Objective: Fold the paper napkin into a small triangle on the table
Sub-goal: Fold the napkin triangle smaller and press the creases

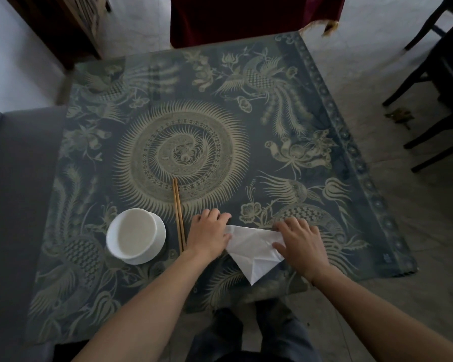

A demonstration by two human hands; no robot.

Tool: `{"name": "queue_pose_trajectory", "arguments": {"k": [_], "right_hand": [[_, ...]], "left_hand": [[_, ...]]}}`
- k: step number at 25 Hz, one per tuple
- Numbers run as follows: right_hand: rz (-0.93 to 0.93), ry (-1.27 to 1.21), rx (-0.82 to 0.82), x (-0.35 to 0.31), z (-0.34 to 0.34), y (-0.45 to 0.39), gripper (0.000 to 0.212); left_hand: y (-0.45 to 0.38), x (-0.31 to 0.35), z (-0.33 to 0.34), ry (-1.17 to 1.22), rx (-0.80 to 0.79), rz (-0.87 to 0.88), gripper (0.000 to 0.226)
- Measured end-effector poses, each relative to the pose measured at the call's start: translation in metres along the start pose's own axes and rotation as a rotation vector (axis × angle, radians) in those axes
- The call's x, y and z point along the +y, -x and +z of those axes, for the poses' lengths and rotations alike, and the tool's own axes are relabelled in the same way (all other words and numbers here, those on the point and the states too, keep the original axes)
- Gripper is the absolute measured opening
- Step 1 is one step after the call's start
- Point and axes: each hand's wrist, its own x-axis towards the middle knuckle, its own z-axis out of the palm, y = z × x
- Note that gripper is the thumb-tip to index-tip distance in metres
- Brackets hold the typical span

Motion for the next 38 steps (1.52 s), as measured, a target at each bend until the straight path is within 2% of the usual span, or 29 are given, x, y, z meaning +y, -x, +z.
{"name": "queue_pose_trajectory", "arguments": {"k": [4, 7, 9, 11, 14, 17, 19, 21, 24, 27, 30, 33, 38], "right_hand": [[0.026, -0.075, -0.055, -0.001, -0.005, -0.011, 0.033], [0.035, -0.140, -0.062, -0.003, -0.003, -0.013, 0.039], [0.011, -0.144, -0.079, -0.005, -0.002, -0.013, 0.053], [0.006, -0.164, -0.099, -0.008, -0.006, -0.017, 0.054], [0.025, -0.234, 0.009, -0.016, -0.020, -0.029, 0.030], [0.044, -0.291, 0.300, -0.027, -0.042, -0.040, 0.013], [0.052, -0.327, 0.483, -0.035, -0.054, -0.045, 0.012], [0.043, -0.365, 0.559, -0.039, -0.058, -0.045, 0.020], [-0.019, -0.337, 0.473, -0.039, -0.038, -0.031, 0.034], [-0.128, -0.220, 0.301, -0.033, -0.008, -0.010, 0.041], [-0.234, -0.097, 0.168, -0.027, 0.014, 0.007, 0.050], [-0.267, -0.090, 0.164, -0.021, 0.024, 0.016, 0.050], [-0.192, -0.271, 0.239, -0.018, 0.026, 0.019, 0.030]], "left_hand": [[-0.017, 0.000, -0.012, 0.024, -0.156, -0.066, 0.021], [-0.018, 0.000, -0.013, 0.057, -0.214, -0.041, 0.012], [-0.017, 0.001, -0.018, 0.195, -0.240, -0.032, 0.009], [-0.019, 0.001, -0.032, 0.406, -0.265, -0.032, 0.011], [-0.020, -0.001, -0.062, 0.531, -0.146, 0.056, 0.012], [-0.017, 0.001, -0.089, 0.581, 0.107, 0.153, 0.009], [-0.009, 0.004, -0.101, 0.620, 0.266, 0.251, 0.009], [0.004, 0.006, -0.101, 0.582, 0.348, 0.389, 0.013], [0.024, 0.012, -0.073, 0.444, 0.293, 0.492, 0.016], [0.040, 0.018, -0.031, 0.391, 0.190, 0.465, 0.009], [0.046, 0.024, 0.000, 0.409, 0.077, 0.408, 0.012], [0.047, 0.026, 0.012, 0.441, 0.047, 0.371, 0.014], [0.040, 0.023, -0.005, 0.535, 0.073, 0.304, 0.009]]}}
